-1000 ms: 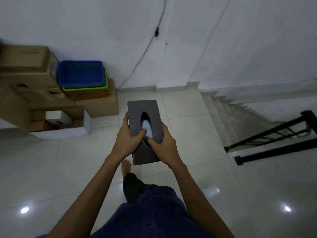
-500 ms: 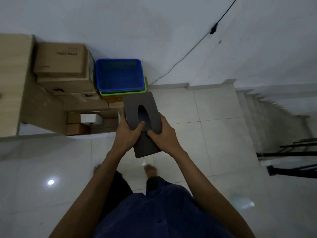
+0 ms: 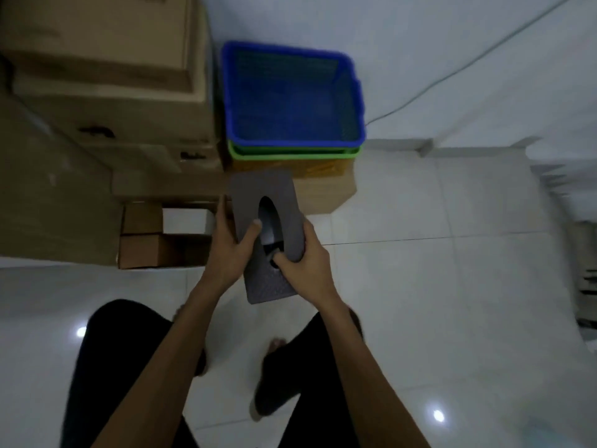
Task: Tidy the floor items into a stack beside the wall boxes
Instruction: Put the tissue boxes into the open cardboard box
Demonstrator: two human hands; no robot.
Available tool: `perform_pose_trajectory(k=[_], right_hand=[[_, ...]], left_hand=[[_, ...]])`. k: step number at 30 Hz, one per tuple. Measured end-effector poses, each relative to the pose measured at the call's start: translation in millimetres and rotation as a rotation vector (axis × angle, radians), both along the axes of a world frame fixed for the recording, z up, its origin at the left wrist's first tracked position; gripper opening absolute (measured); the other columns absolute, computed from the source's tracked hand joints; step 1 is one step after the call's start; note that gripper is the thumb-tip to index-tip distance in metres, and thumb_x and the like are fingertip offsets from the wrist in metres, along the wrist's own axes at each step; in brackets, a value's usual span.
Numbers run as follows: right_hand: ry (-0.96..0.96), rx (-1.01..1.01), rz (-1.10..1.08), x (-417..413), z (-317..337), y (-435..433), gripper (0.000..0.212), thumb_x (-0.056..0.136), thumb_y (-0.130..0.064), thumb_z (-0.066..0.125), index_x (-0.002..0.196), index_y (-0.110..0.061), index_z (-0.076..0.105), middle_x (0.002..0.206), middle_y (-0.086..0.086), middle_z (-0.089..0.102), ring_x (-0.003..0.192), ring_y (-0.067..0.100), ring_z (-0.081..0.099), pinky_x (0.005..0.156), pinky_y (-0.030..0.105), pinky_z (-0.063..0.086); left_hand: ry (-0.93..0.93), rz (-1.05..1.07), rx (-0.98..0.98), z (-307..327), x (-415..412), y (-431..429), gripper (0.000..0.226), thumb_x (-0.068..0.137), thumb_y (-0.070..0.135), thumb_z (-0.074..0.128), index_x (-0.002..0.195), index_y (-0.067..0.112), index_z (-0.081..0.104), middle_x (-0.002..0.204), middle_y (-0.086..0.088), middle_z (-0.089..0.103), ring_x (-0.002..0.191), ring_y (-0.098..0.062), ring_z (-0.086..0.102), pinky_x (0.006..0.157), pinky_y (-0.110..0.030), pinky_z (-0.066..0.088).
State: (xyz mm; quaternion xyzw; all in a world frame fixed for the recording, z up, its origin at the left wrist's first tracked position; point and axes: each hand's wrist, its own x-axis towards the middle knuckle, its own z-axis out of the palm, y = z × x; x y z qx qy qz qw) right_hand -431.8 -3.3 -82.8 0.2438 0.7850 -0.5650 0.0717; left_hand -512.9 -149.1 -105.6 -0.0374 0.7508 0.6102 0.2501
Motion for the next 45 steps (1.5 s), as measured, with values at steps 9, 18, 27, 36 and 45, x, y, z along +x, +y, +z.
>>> perform_pose_trajectory(k=[9, 18, 27, 36, 45], right_hand=[[0.052, -0.021, 0.432, -91, -223, -44, 0.071, 0.083, -0.033, 0.071, 0.145, -0.038, 0.039, 0.130, -0.012, 0.060, 0.114, 0.008, 0.061, 0.092, 0.037, 0.056], [0.233, 0.018, 0.532, -162, -295, -73, 0.043, 0.101, -0.062, 0.031, 0.121, -0.046, 0.066, 0.118, -0.018, 0.069, 0.109, 0.000, 0.064, 0.093, 0.034, 0.051], [0.409, 0.624, 0.980, -201, -321, -95, 0.039, 0.095, -0.010, 0.048, 0.131, -0.017, 0.063, 0.130, 0.004, 0.055, 0.120, 0.023, 0.054, 0.099, 0.038, 0.049], [0.417, 0.586, 0.870, -206, -327, -91, 0.042, 0.096, -0.006, 0.047, 0.134, -0.013, 0.062, 0.136, 0.005, 0.053, 0.124, 0.022, 0.054, 0.109, 0.035, 0.044], [0.440, 0.537, 0.781, -195, -331, -104, 0.035, 0.102, -0.022, 0.051, 0.135, -0.013, 0.060, 0.137, 0.002, 0.049, 0.119, 0.018, 0.054, 0.098, 0.023, 0.044]], left_hand=[[-0.012, 0.316, 0.053, -193, -64, -99, 0.092, 0.080, 0.069, 0.068, 0.155, 0.043, 0.023, 0.148, 0.009, 0.050, 0.123, -0.013, 0.059, 0.097, -0.035, 0.055], [0.266, 0.687, -0.062, -234, -70, -153, 0.074, 0.082, 0.063, 0.068, 0.146, 0.035, 0.042, 0.140, 0.010, 0.057, 0.122, -0.011, 0.059, 0.099, -0.035, 0.054], [0.482, 0.938, -0.235, -244, -44, -184, 0.076, 0.074, 0.055, 0.079, 0.136, 0.032, 0.043, 0.137, 0.002, 0.053, 0.122, -0.012, 0.057, 0.100, -0.038, 0.054], [0.712, 0.838, -0.315, -265, -27, -163, 0.082, 0.071, 0.034, 0.087, 0.135, 0.016, 0.039, 0.136, -0.010, 0.042, 0.125, -0.018, 0.050, 0.097, -0.038, 0.054], [0.541, 0.587, -0.614, -331, -2, -134, 0.090, 0.067, 0.050, 0.086, 0.135, 0.015, 0.039, 0.138, -0.011, 0.044, 0.124, -0.025, 0.048, 0.100, -0.044, 0.050]])
